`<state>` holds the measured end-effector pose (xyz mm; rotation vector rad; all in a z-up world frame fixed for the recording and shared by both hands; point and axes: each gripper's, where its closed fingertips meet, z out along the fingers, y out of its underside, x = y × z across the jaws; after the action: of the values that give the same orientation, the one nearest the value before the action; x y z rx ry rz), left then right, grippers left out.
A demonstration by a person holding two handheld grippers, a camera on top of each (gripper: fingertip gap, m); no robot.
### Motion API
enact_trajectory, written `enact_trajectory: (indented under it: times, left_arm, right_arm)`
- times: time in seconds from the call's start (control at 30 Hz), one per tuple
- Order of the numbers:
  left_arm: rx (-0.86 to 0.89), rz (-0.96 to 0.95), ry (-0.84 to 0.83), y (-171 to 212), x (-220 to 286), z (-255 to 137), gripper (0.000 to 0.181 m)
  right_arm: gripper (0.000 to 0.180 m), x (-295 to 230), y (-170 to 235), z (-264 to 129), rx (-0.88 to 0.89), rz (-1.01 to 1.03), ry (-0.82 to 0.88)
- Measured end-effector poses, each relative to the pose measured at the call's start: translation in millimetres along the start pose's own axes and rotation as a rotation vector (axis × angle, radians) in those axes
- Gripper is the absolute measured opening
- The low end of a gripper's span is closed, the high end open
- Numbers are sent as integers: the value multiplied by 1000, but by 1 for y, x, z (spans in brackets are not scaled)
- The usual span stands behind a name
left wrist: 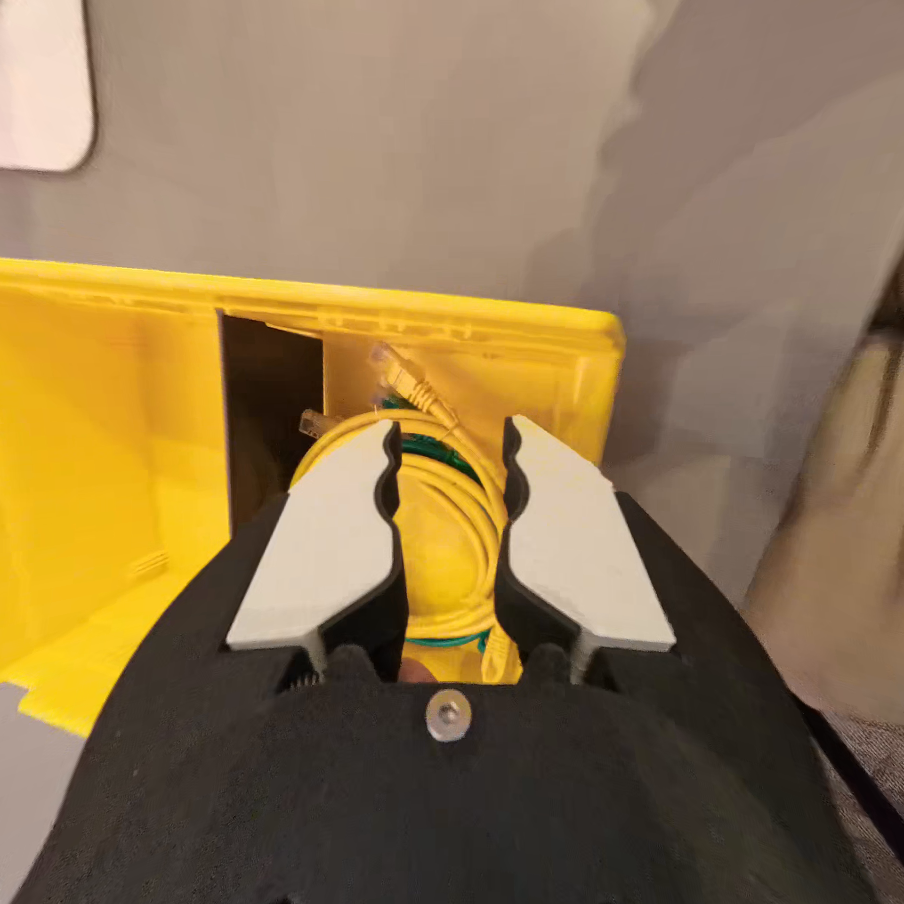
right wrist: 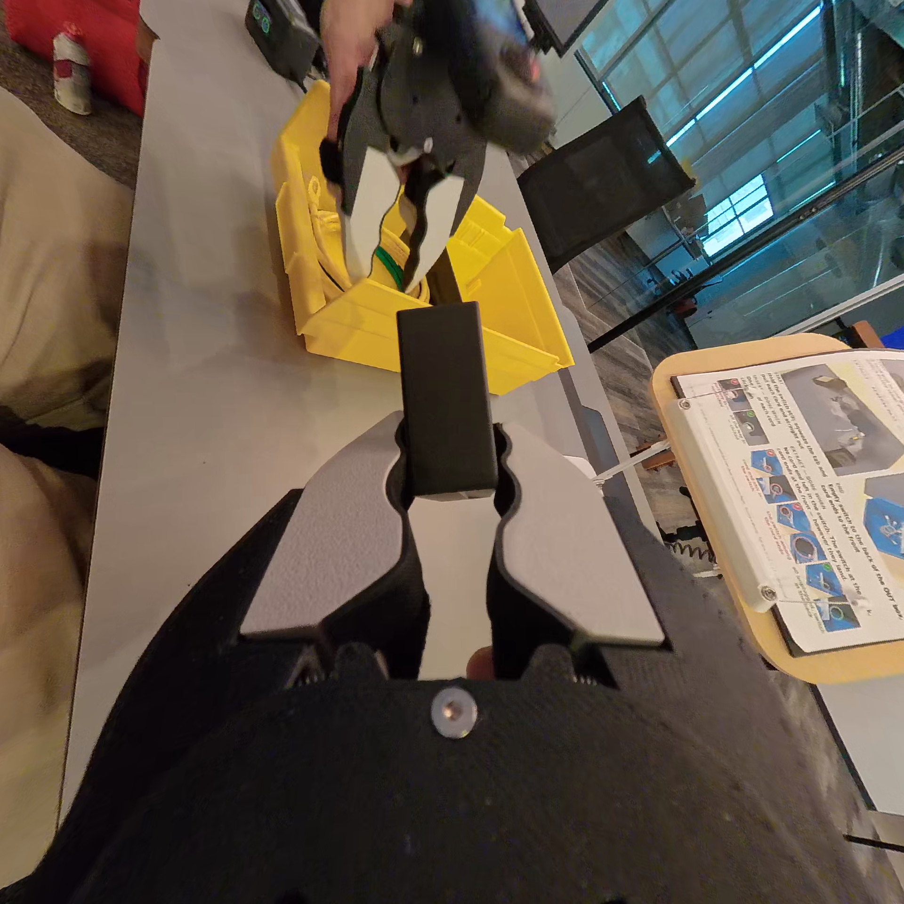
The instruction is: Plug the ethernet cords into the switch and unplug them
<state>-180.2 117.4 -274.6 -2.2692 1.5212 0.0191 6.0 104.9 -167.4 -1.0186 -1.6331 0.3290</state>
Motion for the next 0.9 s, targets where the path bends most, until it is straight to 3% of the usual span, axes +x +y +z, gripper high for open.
enact_trajectory:
  times: [0.03,0.2,0.33,0.5,0.57,0.6,0.67,0.77,0.9]
  left_arm:
    - [-45,-11,-26,4,-3,10,40]
    - [-196,-154,-63,20,-8,37,37]
    - [-256,-116,-68,25,-4,44,26]
    - [-232,-159,-23,22,-1,34,20]
    - [-216,-216,-21,20,-3,26,56]
    - [-213,-234,-42,20,-7,24,65]
    - [-213,-259,-15,19,-2,30,64]
    - [-310,-274,-67,33,-7,41,50]
    - [-300,-271,-51,33,-7,37,27]
  right_arm:
    - [29,-1,0,1,-3,-1,-3]
    - [29,-3,0,2,0,3,-14]
    - [29,-2,2,1,7,19,-15]
    - [29,-1,3,-2,14,28,-10]
    - [29,0,3,-3,18,31,-9]
    - [29,-1,3,-3,20,33,-11]
    - [29,-1,2,-2,23,35,-14]
    - [30,-2,2,-1,21,33,-18]
    - [29,-1,1,-2,24,40,-14]
